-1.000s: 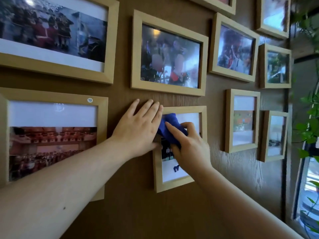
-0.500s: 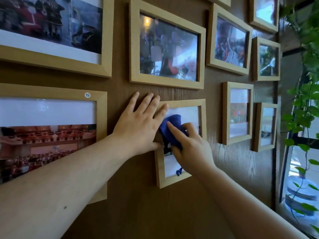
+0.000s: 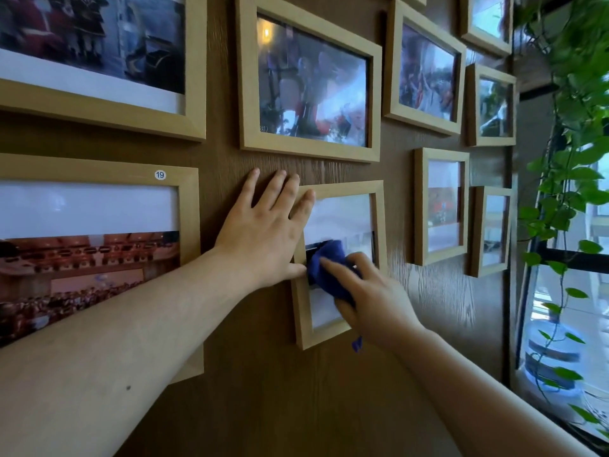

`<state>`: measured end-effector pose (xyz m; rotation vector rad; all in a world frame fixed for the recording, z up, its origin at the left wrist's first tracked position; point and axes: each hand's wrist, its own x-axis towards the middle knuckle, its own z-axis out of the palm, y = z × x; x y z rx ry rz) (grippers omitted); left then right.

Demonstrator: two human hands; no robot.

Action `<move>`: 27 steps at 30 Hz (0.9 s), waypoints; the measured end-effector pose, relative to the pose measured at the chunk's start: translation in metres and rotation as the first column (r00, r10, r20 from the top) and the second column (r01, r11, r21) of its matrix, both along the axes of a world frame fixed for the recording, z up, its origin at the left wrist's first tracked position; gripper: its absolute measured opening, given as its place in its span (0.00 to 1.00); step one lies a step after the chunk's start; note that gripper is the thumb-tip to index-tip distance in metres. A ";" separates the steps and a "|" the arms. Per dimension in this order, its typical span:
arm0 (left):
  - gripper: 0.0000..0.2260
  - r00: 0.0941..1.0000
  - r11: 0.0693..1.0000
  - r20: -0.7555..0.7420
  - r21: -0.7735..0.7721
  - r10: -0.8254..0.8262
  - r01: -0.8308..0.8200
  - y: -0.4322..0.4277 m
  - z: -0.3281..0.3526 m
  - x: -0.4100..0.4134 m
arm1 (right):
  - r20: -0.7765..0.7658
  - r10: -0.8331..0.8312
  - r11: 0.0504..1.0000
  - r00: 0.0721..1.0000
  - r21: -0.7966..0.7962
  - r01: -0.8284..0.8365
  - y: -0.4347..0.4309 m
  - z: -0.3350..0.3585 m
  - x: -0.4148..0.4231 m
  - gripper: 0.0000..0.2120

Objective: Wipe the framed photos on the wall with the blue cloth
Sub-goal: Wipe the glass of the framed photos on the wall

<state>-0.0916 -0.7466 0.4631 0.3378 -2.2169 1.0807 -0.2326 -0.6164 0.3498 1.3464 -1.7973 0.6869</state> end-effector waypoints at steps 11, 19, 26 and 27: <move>0.51 1.000 1.000 0.002 -0.002 0.013 -0.013 0.000 0.001 0.001 | 0.185 -0.186 0.981 0.965 -0.028 0.194 0.023 -0.023 -0.027 0.23; 0.51 1.000 1.000 0.007 -0.005 0.020 -0.020 0.002 0.001 0.000 | 0.058 0.011 0.981 0.998 0.195 -0.023 0.014 -0.046 0.008 0.25; 0.51 1.000 1.000 0.000 0.004 0.013 -0.013 0.000 0.000 -0.002 | 0.130 -0.269 0.948 0.954 0.214 0.238 0.040 -0.053 -0.028 0.23; 0.51 1.000 1.000 0.002 0.005 0.014 -0.014 0.000 0.000 -0.002 | 0.131 -0.304 0.936 0.944 0.226 0.270 0.042 -0.052 -0.031 0.23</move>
